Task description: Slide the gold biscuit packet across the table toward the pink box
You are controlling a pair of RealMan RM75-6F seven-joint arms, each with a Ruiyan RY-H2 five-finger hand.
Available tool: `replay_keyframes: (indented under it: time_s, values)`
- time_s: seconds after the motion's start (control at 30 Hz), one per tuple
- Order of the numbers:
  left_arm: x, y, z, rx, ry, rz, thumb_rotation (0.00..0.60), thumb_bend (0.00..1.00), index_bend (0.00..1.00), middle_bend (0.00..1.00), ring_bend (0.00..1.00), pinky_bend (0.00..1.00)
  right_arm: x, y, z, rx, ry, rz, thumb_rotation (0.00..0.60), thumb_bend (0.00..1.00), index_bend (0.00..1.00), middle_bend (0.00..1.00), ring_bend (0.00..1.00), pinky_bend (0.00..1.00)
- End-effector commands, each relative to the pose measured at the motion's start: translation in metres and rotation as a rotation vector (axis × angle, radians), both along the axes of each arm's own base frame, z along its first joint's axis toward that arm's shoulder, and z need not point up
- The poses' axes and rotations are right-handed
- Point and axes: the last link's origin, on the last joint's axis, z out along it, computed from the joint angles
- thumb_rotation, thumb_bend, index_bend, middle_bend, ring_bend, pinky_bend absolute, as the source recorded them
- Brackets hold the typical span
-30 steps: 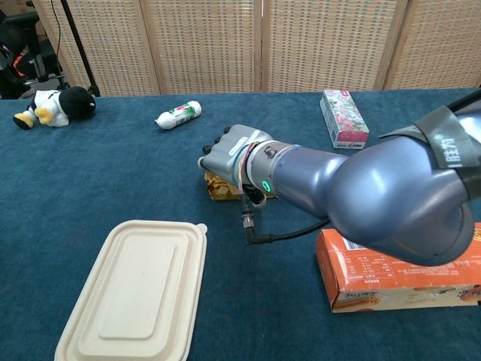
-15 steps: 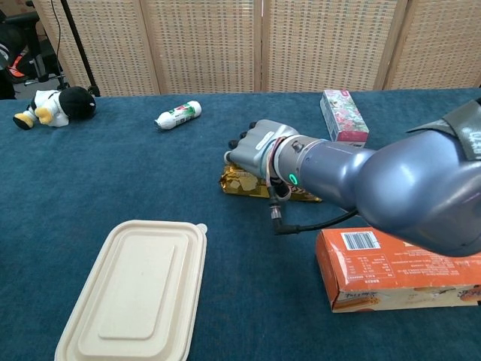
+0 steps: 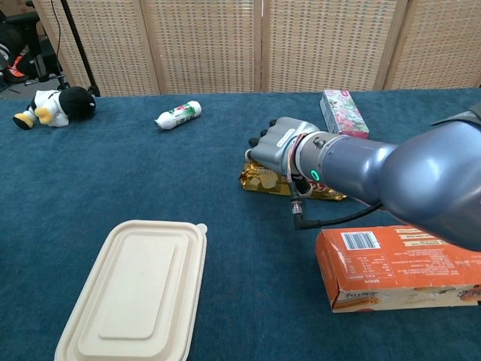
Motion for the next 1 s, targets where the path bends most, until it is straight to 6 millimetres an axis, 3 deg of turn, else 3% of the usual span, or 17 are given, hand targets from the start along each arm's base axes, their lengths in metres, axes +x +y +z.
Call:
replay_keyframes:
  time_s: [0.03, 1.0]
  values:
    - [0.000, 0.000, 0.000, 0.001, 0.000, -0.001, 0.600, 0.30, 0.00, 0.00, 0.00, 0.00, -0.002, 0.000, 0.001, -0.001, 0.006, -0.002, 0.600, 0.26, 0.09, 0.00, 0.00, 0.00]
    - [0.000, 0.000, 0.000, 0.003, -0.003, 0.001, 0.600, 0.31, 0.00, 0.00, 0.00, 0.00, -0.046, -0.007, 0.029, -0.051, 0.067, -0.060, 0.600, 0.26, 0.09, 0.00, 0.00, 0.00]
